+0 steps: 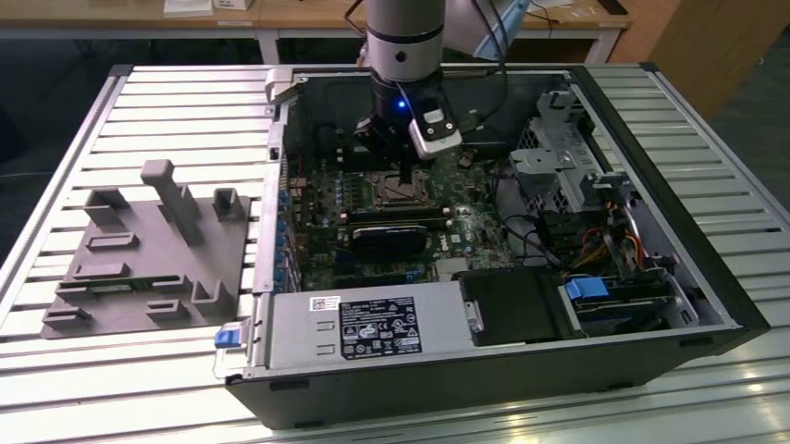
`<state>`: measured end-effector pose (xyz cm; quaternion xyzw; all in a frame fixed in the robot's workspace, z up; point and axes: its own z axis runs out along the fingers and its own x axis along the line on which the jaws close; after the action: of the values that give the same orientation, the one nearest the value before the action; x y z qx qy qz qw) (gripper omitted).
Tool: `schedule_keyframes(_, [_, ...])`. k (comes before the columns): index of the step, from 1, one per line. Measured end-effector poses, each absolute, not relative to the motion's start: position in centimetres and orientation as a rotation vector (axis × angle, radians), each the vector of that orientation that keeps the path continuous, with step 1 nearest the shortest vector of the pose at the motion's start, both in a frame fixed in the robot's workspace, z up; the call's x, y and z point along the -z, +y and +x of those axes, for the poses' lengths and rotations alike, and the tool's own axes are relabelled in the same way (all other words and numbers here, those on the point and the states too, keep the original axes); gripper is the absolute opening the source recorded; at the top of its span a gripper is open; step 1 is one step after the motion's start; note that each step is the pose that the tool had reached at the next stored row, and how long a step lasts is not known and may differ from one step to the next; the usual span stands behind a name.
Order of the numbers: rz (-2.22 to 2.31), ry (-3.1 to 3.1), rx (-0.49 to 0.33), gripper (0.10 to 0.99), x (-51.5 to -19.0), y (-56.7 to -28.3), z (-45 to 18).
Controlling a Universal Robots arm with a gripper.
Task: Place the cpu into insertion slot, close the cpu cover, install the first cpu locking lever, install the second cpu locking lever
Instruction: 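Install the second cpu locking lever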
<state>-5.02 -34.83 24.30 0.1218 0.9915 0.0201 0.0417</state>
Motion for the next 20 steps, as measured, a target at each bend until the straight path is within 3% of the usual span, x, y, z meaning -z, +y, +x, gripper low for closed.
schedule_keyframes(20, [0.369, 3.036, -0.068, 0.102, -23.4, -37.0, -6.2])
